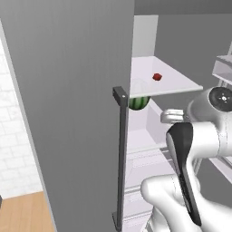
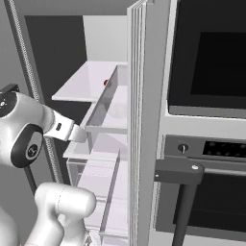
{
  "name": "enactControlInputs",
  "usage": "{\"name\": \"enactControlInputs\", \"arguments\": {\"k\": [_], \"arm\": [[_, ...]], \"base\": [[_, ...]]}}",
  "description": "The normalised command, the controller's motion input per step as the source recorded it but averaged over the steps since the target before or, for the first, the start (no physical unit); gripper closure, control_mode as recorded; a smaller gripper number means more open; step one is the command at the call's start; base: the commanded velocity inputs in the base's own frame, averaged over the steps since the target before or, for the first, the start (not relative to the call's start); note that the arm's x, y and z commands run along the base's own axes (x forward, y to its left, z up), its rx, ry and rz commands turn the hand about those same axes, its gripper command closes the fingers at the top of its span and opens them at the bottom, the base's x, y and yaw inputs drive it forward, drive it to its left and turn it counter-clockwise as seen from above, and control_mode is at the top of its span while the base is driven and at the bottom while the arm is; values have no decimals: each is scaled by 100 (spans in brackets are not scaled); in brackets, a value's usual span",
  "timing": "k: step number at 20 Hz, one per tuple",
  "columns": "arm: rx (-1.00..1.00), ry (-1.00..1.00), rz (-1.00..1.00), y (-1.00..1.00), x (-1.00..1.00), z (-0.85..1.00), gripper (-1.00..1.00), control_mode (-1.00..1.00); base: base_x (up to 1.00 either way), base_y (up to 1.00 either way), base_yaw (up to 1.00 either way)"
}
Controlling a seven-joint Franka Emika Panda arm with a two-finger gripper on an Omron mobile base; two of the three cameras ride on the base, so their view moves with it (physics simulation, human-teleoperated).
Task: Take the strawberry from the fridge and place it on top of the pancake, located on the dining counter.
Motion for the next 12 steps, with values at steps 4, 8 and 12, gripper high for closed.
{"name": "enactControlInputs", "arguments": {"k": [4, 8, 12], "arm": [[-4, -12, 11, 4, 31, 99, -100, -100], [-3, -3, 10, -1, 45, 82, -100, -100], [0, 4, 0, -24, 81, 5, -100, -100]], "base": [[0, 0, 0], [0, 0, 0], [0, 0, 0]]}}
